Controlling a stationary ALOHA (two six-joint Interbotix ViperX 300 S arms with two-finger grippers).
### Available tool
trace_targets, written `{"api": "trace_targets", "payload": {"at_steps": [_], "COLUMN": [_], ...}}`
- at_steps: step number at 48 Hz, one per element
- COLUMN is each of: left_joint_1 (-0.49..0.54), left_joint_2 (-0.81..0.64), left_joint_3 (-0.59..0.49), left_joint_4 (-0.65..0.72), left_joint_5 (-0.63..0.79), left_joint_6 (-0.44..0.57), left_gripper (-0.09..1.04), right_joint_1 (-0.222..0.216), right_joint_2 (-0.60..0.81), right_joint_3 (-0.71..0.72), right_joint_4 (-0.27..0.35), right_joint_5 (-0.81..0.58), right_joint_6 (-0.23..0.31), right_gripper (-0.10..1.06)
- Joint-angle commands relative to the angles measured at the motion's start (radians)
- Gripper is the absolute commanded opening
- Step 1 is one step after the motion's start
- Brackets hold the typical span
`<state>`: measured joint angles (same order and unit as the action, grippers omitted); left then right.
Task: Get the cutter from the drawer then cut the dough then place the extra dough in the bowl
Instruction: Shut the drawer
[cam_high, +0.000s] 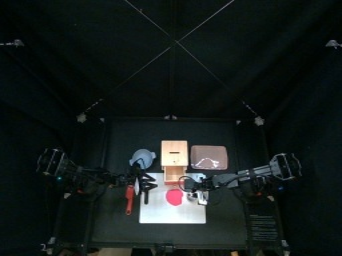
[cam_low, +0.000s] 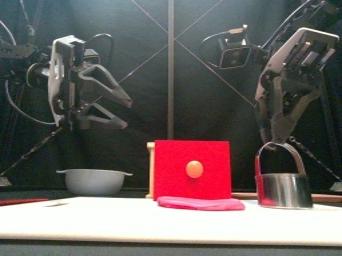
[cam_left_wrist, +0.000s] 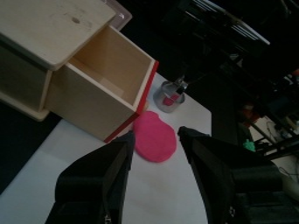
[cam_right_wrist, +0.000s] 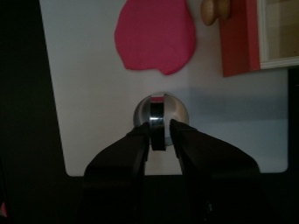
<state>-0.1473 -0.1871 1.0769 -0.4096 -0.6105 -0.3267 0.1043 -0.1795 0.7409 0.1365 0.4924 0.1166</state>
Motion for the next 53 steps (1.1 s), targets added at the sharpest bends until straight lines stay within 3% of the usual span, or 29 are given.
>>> {"api": "trace_targets", "payload": {"at_steps": [1, 13, 25, 39, 47, 53], "left_joint_1": [0.006, 0.04, 0.12, 0.321, 0.443, 0.525], "left_joint_2": [-0.006, -0.038, -0.109, -0.126, -0.1, -0.052], "left_joint_3": [-0.012, -0.032, -0.038, -0.104, -0.178, -0.247], "left_joint_4": [0.0, 0.003, 0.002, -0.014, -0.023, -0.063], "left_joint_5": [-0.005, -0.005, -0.005, 0.002, 0.021, 0.121], "left_joint_6": [0.002, 0.011, 0.003, 0.002, -0.008, -0.029], "left_gripper": [0.83, 0.83, 0.83, 0.83, 0.83, 0.83], "right_joint_1": [-0.003, -0.003, -0.005, -0.009, -0.018, -0.025], "right_joint_2": [-0.018, -0.051, -0.107, -0.077, -0.031, 0.017], "right_joint_3": [-0.018, -0.034, -0.061, -0.086, -0.114, -0.137], "right_joint_4": [0.0, -0.012, -0.066, -0.074, -0.075, -0.084], "right_joint_5": [-0.003, 0.0, -0.028, -0.152, -0.23, -0.238], "right_joint_6": [0.0, -0.003, -0.003, -0.003, -0.005, -0.008], "right_gripper": [0.76, 0.8, 0.8, 0.79, 0.7, 0.57]}}
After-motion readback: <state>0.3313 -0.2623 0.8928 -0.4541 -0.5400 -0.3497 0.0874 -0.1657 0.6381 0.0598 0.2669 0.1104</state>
